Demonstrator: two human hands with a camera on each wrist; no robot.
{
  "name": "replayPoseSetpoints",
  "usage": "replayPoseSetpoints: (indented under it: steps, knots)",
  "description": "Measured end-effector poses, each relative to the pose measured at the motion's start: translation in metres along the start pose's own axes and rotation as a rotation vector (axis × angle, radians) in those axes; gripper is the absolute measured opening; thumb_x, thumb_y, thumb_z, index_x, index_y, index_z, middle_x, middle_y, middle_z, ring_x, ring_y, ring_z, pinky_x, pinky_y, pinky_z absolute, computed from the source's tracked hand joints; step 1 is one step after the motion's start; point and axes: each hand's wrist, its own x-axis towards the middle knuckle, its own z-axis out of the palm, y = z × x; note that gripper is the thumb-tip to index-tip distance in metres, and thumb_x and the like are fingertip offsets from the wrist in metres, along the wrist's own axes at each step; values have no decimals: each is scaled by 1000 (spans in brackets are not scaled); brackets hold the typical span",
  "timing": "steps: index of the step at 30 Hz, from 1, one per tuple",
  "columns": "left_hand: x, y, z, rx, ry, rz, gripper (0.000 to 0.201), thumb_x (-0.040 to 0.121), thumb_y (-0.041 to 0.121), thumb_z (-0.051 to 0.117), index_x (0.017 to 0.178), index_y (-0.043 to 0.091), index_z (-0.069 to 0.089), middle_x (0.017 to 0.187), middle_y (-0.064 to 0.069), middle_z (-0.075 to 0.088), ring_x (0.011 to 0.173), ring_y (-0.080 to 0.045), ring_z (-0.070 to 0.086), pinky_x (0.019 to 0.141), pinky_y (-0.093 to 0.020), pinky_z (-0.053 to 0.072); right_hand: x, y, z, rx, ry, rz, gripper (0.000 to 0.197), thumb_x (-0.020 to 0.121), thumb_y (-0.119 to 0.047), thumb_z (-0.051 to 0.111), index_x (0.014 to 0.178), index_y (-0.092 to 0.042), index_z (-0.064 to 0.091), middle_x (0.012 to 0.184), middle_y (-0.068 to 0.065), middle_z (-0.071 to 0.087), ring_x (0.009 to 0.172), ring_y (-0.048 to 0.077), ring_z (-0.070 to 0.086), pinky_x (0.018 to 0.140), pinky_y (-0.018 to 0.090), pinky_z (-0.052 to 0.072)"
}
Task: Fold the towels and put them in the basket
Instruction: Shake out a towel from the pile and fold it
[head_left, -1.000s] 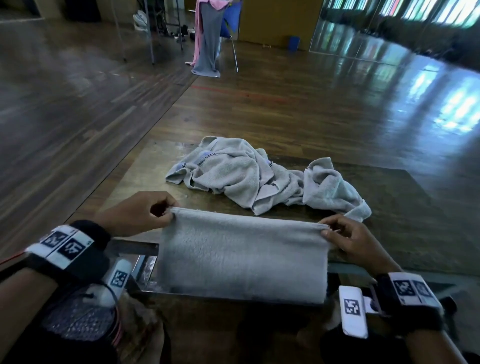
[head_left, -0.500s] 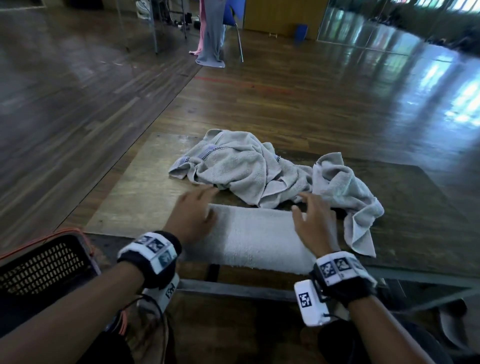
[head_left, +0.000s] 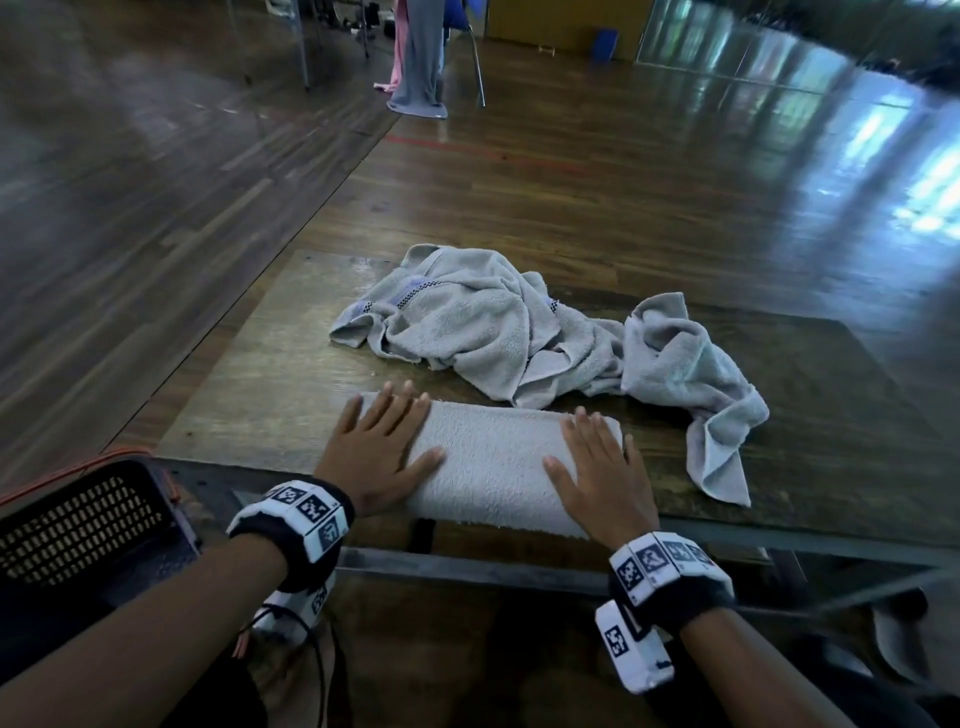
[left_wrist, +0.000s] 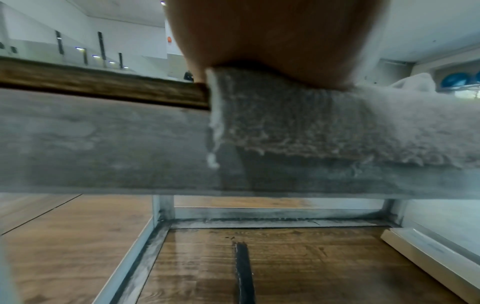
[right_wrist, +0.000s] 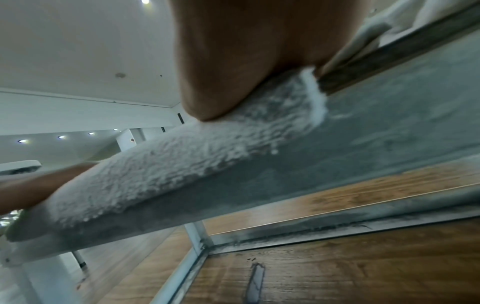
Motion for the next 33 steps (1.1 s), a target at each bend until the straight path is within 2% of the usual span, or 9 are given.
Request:
replayPoseSetpoints:
  steps: [4, 7, 9, 12, 17, 21, 26, 29, 33]
  knots:
    - [-12, -9, -9, 9, -33, -108, 82, 80, 64, -5, 150, 22, 3, 160, -1, -3, 147, -21, -5, 118, -49, -1, -10, 20, -2, 68, 26, 48, 65, 94, -56, 16, 150, -25, 6, 159, -7, -2, 146, 9, -4, 118, 42, 2]
    - [-24, 3, -21, 18, -7, -81, 63, 93, 47, 17, 147, 16, 20, 158, -5, 11, 147, -22, 4, 117, -46, 4, -14, 23, -3, 113, 18, 39, 63, 95, -54, 19, 150, -26, 6, 159, -9, -2, 146, 7, -3, 119, 41, 4]
    - [-35, 16, -27, -52, 76, -11, 51, 94, 43, 29, 138, 19, 39, 153, -4, 29, 143, -21, 20, 115, -42, 14, -14, 23, -5, 129, 14, 39, 62, 95, -53, 21, 150, -27, 7, 159, -9, -2, 146, 7, -2, 119, 42, 4]
    - [-53, 38, -29, -150, 58, 64, 54, 87, 55, 22, 123, 24, 47, 134, 1, 48, 122, -16, 45, 101, -33, 30, -13, 20, -7, 132, 5, 47, 62, 96, -53, 21, 150, -26, 7, 159, -8, -2, 146, 8, -3, 119, 43, 4]
    - [-58, 44, -15, -177, -100, 36, 74, 83, 69, 12, 137, 22, 31, 147, -8, 31, 138, -25, 27, 113, -40, 25, -14, 16, -8, 160, -28, 38, 66, 94, -57, 19, 151, -26, 3, 159, -7, -5, 146, 9, -7, 119, 43, 0]
    - [-30, 20, -24, -237, -7, 7, 62, 80, 60, 17, 117, 22, 50, 126, -1, 51, 106, -18, 50, 97, -34, 38, -18, 13, -12, 186, -30, -7, 67, 93, -58, 23, 150, -25, 11, 160, -6, 4, 146, 9, 2, 119, 42, 7]
    - [1, -34, -24, 53, -18, -176, 55, 88, 58, 30, 133, 28, 38, 150, 5, 34, 141, -21, 25, 114, -53, 2, -24, -1, -20, 275, -45, -239, 63, 92, -60, 30, 143, -25, 31, 156, -5, 22, 142, 10, 22, 116, 42, 20]
    - [2, -42, -21, 102, -46, -230, 57, 93, 52, 27, 143, 27, 24, 156, -1, 19, 145, -27, 13, 113, -57, 1, -22, -9, -20, 232, -131, -295, 73, 86, -70, 16, 145, -28, 27, 158, -10, 15, 143, 7, 14, 115, 39, 13]
    - [-19, -15, -16, -25, 41, 2, 55, 95, 42, 28, 143, 15, 33, 153, -9, 30, 143, -27, 24, 116, -47, 17, -9, -3, -25, 213, -75, -265, 59, 93, -59, 28, 142, -26, 37, 155, -8, 25, 141, 9, 21, 112, 39, 18]
